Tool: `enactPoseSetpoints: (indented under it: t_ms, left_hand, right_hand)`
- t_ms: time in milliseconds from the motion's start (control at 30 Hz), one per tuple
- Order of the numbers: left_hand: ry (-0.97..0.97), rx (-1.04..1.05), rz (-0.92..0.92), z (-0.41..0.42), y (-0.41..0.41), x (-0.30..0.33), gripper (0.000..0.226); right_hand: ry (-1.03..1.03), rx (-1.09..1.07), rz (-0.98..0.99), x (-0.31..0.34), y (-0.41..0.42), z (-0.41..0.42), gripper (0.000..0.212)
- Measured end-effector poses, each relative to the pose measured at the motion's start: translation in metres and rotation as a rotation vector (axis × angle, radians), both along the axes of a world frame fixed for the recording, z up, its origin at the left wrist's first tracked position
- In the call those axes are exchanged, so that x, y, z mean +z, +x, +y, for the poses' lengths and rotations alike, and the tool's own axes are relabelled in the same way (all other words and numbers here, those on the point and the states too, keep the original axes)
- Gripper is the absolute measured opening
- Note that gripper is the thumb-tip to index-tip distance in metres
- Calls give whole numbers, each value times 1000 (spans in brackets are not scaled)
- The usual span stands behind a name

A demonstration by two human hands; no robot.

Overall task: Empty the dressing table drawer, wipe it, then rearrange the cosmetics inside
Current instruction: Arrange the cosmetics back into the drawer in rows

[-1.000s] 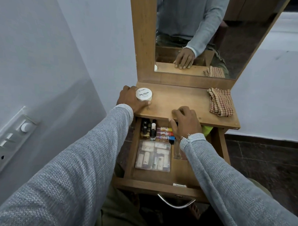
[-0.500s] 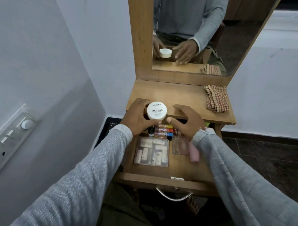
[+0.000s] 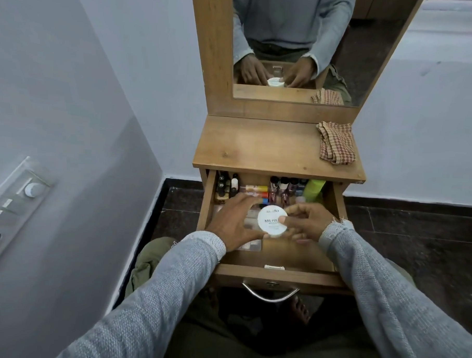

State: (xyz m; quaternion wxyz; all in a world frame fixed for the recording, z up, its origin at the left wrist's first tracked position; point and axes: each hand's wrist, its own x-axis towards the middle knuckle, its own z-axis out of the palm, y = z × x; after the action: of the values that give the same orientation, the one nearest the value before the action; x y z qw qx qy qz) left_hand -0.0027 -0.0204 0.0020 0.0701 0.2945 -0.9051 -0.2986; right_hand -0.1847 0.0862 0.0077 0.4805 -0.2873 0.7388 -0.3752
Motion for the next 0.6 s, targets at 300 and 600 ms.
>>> enactPoseSetpoints:
  t_ms: [300,600]
  left_hand:
    - [48,-16,-145,11,1,-11,39]
    - [-30,-121,-277,14,-4,-14,32]
  right_hand:
    - [237,-12,48,-26,12,33,20]
    - [264,66,388,-19,26,20,19]
